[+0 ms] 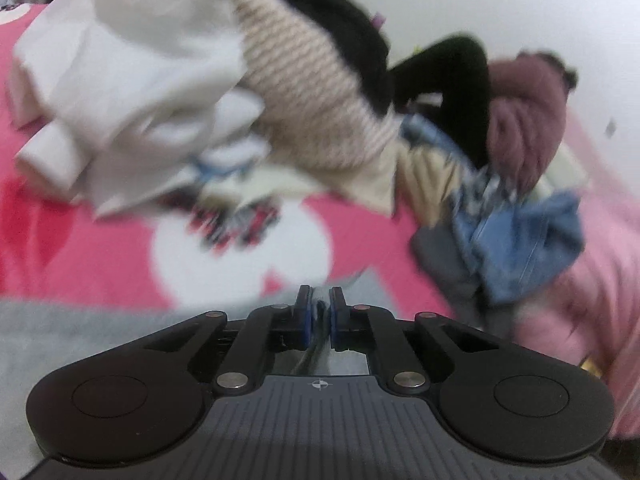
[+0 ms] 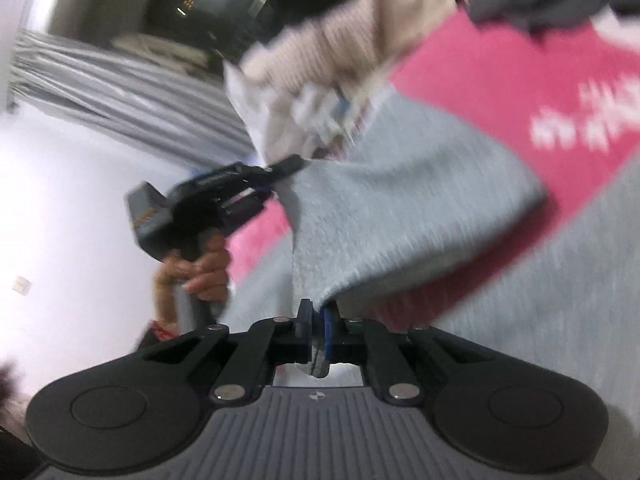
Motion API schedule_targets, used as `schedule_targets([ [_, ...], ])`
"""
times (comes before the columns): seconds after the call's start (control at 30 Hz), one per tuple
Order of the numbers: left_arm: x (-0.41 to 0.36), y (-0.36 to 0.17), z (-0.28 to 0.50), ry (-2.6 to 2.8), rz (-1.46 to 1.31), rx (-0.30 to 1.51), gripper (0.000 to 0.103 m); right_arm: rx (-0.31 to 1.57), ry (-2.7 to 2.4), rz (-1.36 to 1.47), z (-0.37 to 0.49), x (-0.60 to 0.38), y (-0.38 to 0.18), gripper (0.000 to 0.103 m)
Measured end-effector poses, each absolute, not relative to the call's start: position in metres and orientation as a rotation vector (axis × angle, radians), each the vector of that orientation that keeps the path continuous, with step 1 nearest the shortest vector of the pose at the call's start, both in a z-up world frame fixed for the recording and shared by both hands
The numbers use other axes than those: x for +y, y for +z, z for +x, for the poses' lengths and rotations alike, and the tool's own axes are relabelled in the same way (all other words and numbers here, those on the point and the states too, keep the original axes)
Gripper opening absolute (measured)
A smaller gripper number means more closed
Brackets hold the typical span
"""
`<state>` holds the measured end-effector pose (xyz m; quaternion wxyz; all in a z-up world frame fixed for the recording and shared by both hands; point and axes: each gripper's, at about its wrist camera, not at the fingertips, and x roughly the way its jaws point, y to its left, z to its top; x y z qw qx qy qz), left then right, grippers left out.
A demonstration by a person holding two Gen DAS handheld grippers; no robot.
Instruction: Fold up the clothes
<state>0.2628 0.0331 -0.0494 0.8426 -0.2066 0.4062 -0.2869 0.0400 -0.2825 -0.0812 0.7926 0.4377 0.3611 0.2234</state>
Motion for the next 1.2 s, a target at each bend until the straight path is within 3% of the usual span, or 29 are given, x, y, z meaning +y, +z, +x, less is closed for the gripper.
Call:
schedule_targets([
  [0.33, -0.118, -0.02, 0.318, -0.738, -0.432, 0.765, 0.006, 0.402, 0.337, 1.175, 0.039, -0.389, -0.084, 0.006],
  [0.6, -0.252, -0.057, 0.341, -0.805, -0.318, 0.877, 0.009, 0.249, 0.019, 1.344, 0.018, -0.467, -0.132, 0.008],
  [0.67, -0.274, -0.065, 0.338, -0.822, -0.293, 0.895, 0.03, 0.273, -0.036, 1.385, 0.015, -0.473, -0.144, 0.008],
  [0.83, -0.297, -0.062, 0.331, -0.893, -0.345, 0.848, 0.058, 0.26, -0.061, 1.396, 0.008, -0.475, -0.148, 0.018],
  [1.0, -0.297, -0.055, 0.341, -0.883, -0.485, 0.833, 0.059, 0.111, -0.154, 1.433, -0.019, -0.489, -0.146, 0.036],
  [1.1, -0.266, -0.043, 0.338, -0.842, -0.484, 0.809, 0.059, 0.021, -0.217, 1.364, -0.037, -0.501, -0.128, 0.036],
  [1.2, -0.233, -0.032, 0.333, -0.8, -0.474, 0.783, 0.059, 0.107, -0.187, 1.109, -0.023, -0.493, -0.089, 0.036],
])
